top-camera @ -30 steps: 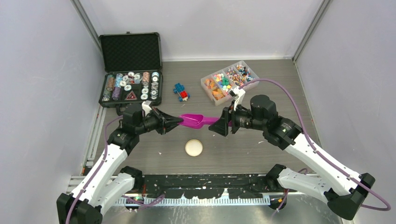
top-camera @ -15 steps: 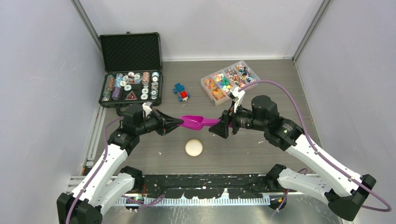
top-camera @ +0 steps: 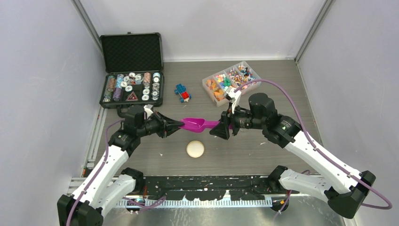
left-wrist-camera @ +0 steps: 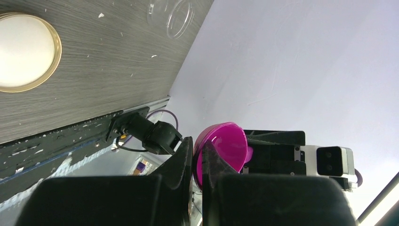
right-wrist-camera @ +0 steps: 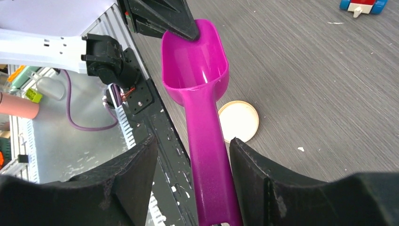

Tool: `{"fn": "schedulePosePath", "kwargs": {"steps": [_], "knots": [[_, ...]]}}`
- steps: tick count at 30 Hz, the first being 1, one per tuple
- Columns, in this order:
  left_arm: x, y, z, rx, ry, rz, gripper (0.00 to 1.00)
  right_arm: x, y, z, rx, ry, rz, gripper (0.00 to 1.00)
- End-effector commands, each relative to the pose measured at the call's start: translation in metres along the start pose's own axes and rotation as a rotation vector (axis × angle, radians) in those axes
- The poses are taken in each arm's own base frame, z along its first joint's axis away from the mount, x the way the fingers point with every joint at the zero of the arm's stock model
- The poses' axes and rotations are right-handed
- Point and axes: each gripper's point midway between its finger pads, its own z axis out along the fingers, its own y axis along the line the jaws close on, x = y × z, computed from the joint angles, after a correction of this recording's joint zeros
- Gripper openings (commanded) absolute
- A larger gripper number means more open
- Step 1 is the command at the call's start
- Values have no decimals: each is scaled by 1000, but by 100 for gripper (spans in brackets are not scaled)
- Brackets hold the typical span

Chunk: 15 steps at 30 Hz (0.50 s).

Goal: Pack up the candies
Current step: Pick up the spatula from the center of the board.

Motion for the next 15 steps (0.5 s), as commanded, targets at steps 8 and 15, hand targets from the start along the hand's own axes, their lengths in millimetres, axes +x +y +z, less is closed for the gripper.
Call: {"fn": "schedulePosePath", "kwargs": {"steps": [8,15], "knots": [[-3,-1,-3,37,-33,-11,5,-20,16,-10,-50,-66,-60,2],[-21,-1,-13,93,-163,55,84,-33,-4,-21,97,-143,-43,1]]}}
